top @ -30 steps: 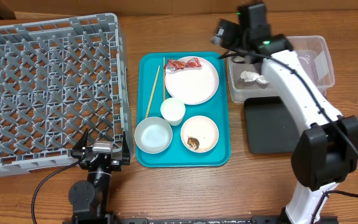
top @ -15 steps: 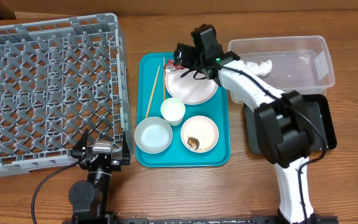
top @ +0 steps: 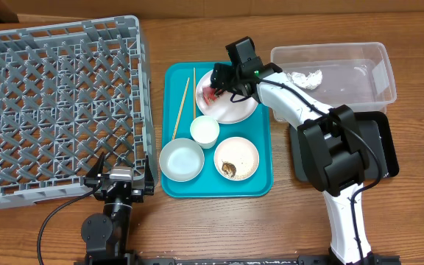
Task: Sort waste into correct bins and load items into the dishwasher
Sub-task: 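Carry the red wrapper to the clear bin and drop it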
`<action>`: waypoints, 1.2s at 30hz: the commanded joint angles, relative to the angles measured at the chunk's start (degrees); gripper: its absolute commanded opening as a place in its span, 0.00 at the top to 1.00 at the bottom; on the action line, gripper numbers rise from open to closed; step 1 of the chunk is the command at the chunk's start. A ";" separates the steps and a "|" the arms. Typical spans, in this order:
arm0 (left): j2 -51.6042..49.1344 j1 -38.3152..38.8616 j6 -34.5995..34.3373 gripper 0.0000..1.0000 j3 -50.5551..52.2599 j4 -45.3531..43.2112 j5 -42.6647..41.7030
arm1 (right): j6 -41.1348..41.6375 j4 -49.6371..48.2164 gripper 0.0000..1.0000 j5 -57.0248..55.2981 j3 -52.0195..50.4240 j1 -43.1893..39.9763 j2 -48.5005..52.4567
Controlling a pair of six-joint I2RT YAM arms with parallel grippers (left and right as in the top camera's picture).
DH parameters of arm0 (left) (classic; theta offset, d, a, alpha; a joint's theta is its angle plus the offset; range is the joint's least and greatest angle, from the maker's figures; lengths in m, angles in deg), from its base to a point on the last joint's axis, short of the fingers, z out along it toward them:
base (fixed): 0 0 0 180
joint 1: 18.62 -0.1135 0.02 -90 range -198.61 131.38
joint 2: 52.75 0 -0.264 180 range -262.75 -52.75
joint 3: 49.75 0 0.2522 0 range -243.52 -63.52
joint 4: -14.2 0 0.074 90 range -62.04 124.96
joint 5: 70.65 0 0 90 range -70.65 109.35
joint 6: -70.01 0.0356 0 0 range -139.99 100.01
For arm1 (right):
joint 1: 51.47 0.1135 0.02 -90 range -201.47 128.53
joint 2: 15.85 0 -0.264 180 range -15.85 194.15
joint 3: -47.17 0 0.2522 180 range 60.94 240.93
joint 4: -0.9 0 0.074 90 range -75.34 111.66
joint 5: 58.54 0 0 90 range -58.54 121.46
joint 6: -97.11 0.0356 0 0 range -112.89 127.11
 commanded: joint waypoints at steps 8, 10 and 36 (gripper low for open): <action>0.61 0.37 -0.66 0.00 0.24 0.17 0.31 | 0.13 5.49 0.42 -0.04 0.57 0.02 0.83; 0.61 0.37 -0.66 0.00 0.24 0.17 0.31 | 0.26 6.97 0.58 -1.66 0.57 0.02 0.83; 0.61 0.37 -0.66 0.00 0.24 0.17 0.31 | -4.96 38.25 0.96 -18.58 16.39 -15.10 -16.02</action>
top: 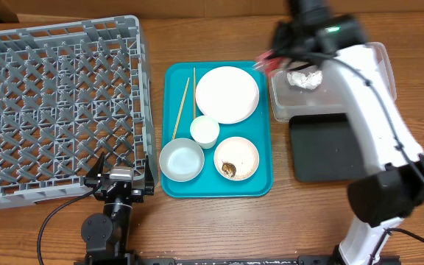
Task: Sort waste into correct bins and load items into the dishwasher
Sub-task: 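Carry the red wrapper to the clear bin and drop it, then grasp the rim of the pink bowl with the right gripper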
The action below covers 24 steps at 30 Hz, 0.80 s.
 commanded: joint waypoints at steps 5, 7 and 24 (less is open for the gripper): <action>0.61 0.37 -0.66 0.00 0.24 0.17 0.31 | -0.96 0.24 0.16 -2.64 -3.52 -6.91 7.43; 0.61 0.37 -0.66 0.00 0.24 0.17 0.31 | -2.78 1.49 0.00 -1.20 -3.52 -7.10 7.93; 0.61 0.37 -0.66 0.00 0.24 0.17 0.28 | 1.70 25.42 0.20 0.55 -2.51 11.43 -3.76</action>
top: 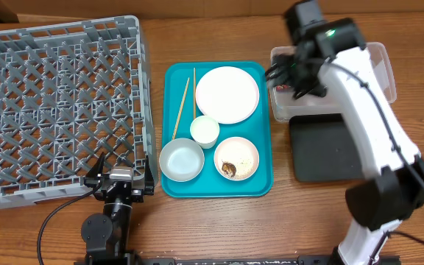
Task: Sort waste into correct bins and load items into the dishwasher
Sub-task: 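Grasp the rim of the pink bowl with the right gripper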
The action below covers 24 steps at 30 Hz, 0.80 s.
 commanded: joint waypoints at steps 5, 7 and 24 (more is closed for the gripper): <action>0.61 0.37 -0.66 0.00 0.24 0.15 0.31 | 8.81 5.99 0.26 -6.93 -4.20 14.69 -2.56; 0.61 0.37 -0.66 0.00 0.24 0.15 0.28 | 9.70 4.42 0.26 -7.93 -7.04 19.37 -3.41; 0.61 0.37 -0.66 0.00 0.24 0.15 0.31 | 1.66 -28.72 0.59 -2.60 -36.17 32.65 -4.42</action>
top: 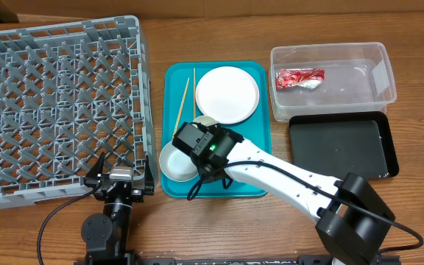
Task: Sort waste into correct bins and load items into the dishwasher
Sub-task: 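Grasp the rim of the pink bowl with the right gripper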
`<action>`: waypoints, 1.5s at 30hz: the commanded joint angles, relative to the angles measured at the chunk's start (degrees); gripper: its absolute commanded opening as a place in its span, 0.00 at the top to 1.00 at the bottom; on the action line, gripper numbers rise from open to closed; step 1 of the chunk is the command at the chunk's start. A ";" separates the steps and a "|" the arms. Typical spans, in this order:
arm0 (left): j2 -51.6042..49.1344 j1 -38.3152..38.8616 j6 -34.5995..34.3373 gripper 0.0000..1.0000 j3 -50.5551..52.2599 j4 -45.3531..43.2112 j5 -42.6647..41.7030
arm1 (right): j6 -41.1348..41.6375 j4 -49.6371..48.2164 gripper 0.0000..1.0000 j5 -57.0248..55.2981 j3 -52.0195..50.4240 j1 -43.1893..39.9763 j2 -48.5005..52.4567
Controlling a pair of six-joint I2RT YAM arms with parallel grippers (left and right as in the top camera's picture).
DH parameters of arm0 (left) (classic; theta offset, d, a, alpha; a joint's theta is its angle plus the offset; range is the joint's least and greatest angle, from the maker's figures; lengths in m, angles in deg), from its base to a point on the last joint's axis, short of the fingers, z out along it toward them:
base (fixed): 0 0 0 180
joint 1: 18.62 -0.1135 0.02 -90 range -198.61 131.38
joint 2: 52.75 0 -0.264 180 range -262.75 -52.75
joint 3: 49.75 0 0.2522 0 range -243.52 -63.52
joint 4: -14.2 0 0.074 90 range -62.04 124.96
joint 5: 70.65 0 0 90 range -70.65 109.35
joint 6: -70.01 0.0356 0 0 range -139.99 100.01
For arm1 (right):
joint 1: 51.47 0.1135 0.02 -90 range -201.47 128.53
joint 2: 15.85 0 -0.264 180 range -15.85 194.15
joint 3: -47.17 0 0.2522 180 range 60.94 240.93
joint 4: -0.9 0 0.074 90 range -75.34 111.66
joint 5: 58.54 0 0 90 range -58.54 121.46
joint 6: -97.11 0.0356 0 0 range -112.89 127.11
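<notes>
A red wrapper [298, 77] lies in the clear plastic bin [359, 87], on top of a crumpled white paper [313, 83]. My right gripper [196, 147] hangs low over the teal tray [169, 81], above the white bowl [169, 163] and the white cup [206, 120]; its fingers are hidden under the wrist. The big white plate [227, 94] is bare. Two chopsticks [180, 109] lie along the tray's left side. The arm covers the small dish with food scraps. Beside the grey dish rack [57, 110], my left gripper [121, 179] rests open near its front corner.
A black tray [341, 143] sits in front of the clear bin at the right. The right arm [285, 177] stretches from the table's front right across the tray's lower corner. A cardboard box corner shows at the back left.
The right gripper was over the left end of the clear bin with the red wrapper. Now the wrapper lies in the bin and the gripper is over the bowl and cup on the tray.
The right gripper was at the red wrapper on the big plate. Then the plate was bare and the gripper held the wrapper at the bin's left rim, then over the bin. Now the wrapper lies in the bin and the gripper is back over the tray. The left arm stayed still.
</notes>
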 commanded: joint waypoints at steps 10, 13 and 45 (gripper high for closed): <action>0.61 0.37 -0.66 0.00 0.24 0.17 0.31 | -6.73 -5.05 0.58 5.70 -4.50 -1.77 -1.95; 0.61 0.37 -0.66 0.00 0.24 0.17 0.31 | -8.61 -5.92 0.59 8.74 -5.09 -3.23 -1.84; 0.61 0.37 -0.66 0.00 0.24 0.17 0.31 | -14.25 -6.27 0.74 15.91 -5.05 -6.82 2.62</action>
